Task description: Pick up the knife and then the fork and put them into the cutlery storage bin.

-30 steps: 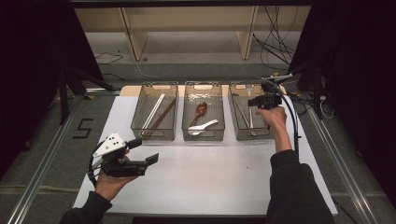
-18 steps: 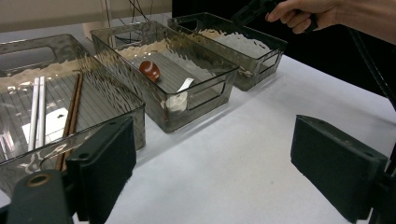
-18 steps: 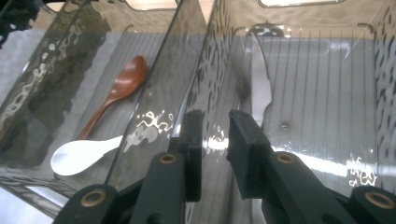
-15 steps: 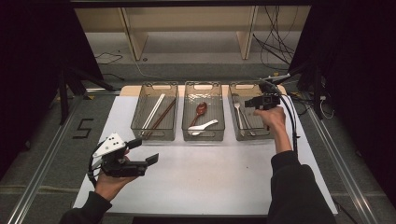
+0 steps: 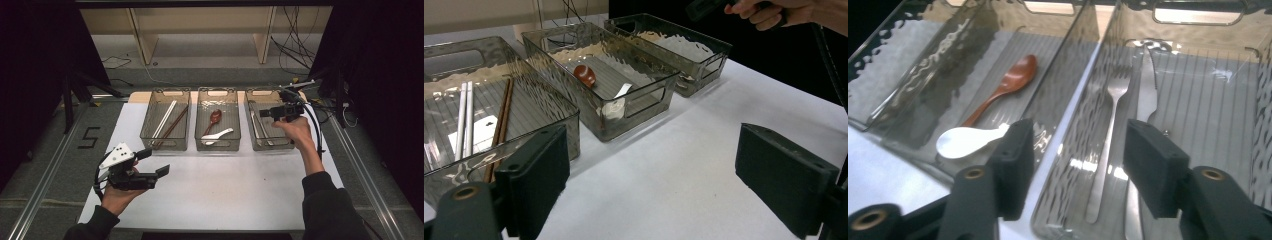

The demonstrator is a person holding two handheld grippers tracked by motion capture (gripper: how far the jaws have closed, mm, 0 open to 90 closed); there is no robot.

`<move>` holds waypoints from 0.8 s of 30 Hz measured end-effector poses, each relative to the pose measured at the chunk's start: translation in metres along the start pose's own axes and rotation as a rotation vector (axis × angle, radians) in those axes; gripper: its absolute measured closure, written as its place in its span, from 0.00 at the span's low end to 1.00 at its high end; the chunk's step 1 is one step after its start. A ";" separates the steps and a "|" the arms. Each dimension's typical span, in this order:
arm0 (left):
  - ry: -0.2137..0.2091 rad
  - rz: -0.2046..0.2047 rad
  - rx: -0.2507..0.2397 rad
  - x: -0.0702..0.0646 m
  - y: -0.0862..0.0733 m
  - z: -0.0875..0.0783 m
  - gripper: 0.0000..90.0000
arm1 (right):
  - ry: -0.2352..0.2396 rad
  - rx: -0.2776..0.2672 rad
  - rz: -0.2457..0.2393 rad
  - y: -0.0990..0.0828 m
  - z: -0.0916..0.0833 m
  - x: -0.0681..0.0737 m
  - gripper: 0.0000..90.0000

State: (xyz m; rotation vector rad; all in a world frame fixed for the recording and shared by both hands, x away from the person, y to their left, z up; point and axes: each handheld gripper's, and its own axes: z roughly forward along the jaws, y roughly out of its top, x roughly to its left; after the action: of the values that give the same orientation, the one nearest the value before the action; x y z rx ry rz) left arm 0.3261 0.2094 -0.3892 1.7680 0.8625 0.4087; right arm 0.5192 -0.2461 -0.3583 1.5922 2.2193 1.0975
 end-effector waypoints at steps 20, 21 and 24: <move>-0.003 0.000 0.010 0.000 -0.001 0.001 0.15 | 0.074 -0.107 -0.063 -0.037 -0.028 0.024 0.41; -0.004 -0.001 0.012 0.000 -0.001 0.001 0.15 | 0.083 -0.114 -0.065 -0.039 -0.029 0.026 0.41; -0.006 -0.011 0.009 0.000 -0.001 0.001 0.15 | 0.116 -0.134 -0.078 -0.046 -0.033 0.031 0.39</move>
State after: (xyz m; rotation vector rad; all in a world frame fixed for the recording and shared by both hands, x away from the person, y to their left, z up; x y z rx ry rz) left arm 0.3264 0.2089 -0.3909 1.7716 0.8705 0.3927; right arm 0.4547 -0.2405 -0.3578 1.4104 2.2059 1.3159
